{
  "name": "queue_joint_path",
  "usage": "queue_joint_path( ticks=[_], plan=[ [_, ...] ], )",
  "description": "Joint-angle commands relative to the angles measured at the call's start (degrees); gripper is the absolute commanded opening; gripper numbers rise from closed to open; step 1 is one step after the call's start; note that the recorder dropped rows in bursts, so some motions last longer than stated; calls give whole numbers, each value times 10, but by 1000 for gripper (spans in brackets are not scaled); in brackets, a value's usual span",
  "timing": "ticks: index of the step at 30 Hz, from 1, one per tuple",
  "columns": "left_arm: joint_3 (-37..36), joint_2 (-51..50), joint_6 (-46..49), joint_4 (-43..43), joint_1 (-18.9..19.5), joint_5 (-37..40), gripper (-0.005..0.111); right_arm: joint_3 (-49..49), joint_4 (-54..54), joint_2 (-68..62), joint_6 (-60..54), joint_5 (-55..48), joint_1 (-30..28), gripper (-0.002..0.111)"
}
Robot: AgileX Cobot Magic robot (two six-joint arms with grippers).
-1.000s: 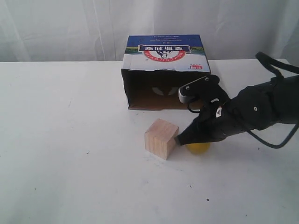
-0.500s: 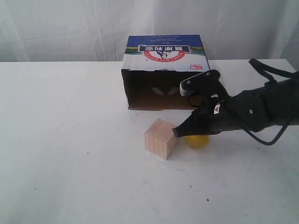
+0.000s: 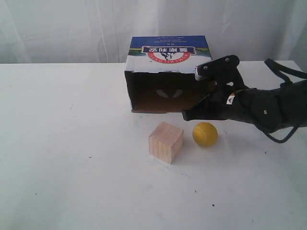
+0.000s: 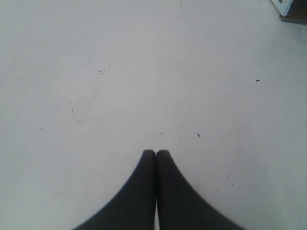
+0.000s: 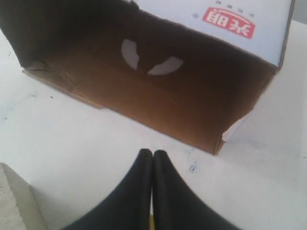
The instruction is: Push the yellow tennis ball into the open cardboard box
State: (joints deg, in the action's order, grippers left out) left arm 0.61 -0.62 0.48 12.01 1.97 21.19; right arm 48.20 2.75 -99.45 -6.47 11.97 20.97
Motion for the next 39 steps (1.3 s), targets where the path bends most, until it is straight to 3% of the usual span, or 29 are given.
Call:
queue_joint_path(
  ticks=[1,7,17,26,33,35,39],
  plan=[
    [-5,-1,-5,5,-4,24,0,4,2,33,-2,-48,-4,0],
    [-5,-1,-5,5,-4,24,0,4,3,24,27,-132,-3,0],
    [-5,-1,-5,5,-4,24,0,19,3,-45,54,-30,20,0],
    [-5,-1,-5,5,-4,24,0,80,3,-121,53,-4,19,0],
    [-5,-1,-5,5,-4,24,0,120,3,-125,50,98,18,0],
    [-5,-1,-5,5,-4,24,0,119,3,-110,50,82,18,0],
    [-5,-1,-5,5,-4,24,0,118,2,-55,53,-59,19,0]
  ],
)
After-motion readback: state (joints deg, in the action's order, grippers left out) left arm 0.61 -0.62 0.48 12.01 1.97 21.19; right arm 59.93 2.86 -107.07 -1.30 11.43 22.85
